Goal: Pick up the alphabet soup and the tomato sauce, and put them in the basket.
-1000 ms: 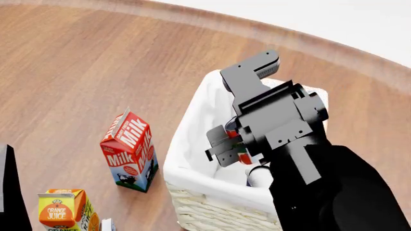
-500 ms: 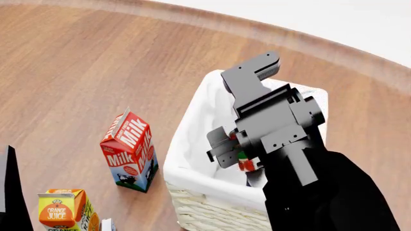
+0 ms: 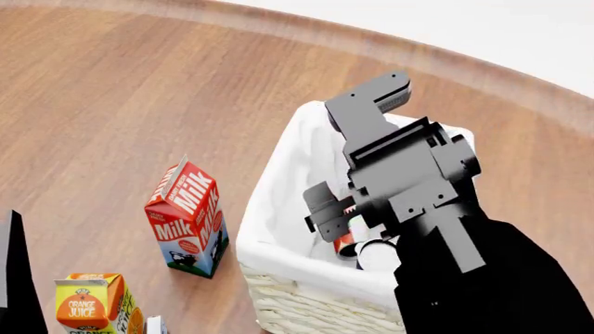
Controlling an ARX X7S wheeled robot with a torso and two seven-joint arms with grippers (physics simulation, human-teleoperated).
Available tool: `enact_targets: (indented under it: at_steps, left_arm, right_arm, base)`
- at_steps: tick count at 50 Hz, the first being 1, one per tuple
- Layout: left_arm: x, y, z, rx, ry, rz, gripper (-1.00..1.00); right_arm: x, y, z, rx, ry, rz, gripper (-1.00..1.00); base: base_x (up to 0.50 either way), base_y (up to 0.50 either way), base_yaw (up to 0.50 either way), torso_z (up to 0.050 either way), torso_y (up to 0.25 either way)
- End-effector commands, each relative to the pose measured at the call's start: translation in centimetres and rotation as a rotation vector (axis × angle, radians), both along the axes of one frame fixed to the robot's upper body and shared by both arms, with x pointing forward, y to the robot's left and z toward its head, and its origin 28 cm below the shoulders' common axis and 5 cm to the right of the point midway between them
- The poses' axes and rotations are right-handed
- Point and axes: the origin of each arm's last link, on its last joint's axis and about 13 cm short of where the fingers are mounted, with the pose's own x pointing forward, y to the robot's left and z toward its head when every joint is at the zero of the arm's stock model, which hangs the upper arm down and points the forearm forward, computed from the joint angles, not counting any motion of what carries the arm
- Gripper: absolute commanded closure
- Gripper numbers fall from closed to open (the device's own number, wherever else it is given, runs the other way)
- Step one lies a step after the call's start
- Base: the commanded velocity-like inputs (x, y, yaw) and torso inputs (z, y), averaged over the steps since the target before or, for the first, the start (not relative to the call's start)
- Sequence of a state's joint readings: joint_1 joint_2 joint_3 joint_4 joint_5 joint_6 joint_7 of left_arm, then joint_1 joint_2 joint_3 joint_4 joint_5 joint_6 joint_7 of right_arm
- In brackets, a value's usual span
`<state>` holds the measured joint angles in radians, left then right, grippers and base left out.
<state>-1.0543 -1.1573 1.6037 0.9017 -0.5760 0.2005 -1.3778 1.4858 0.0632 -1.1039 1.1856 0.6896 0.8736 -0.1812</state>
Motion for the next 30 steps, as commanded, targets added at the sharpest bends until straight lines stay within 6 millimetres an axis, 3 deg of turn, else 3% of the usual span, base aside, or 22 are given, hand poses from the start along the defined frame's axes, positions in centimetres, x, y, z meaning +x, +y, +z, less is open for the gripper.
enact_targets:
  at_steps: [1, 30]
  left_arm:
    - [-0.2, -0.1, 0.2, -0.001, -0.005, -0.004, -1.0]
    - [-0.9, -0.3, 0.9, -0.004, -0.035, -0.02, -1.0]
  right_arm:
    - [-0.7, -0.3, 0.8, 0.008, -0.015, 0.003, -1.0]
    - [-5.0, -1.2, 5.3, -0.028, -0.098, 0.039, -1.0]
  base:
    - [0.0, 0.0, 0.0, 0.0, 0.0]
    - [0.0, 0.0, 0.0, 0.0, 0.0]
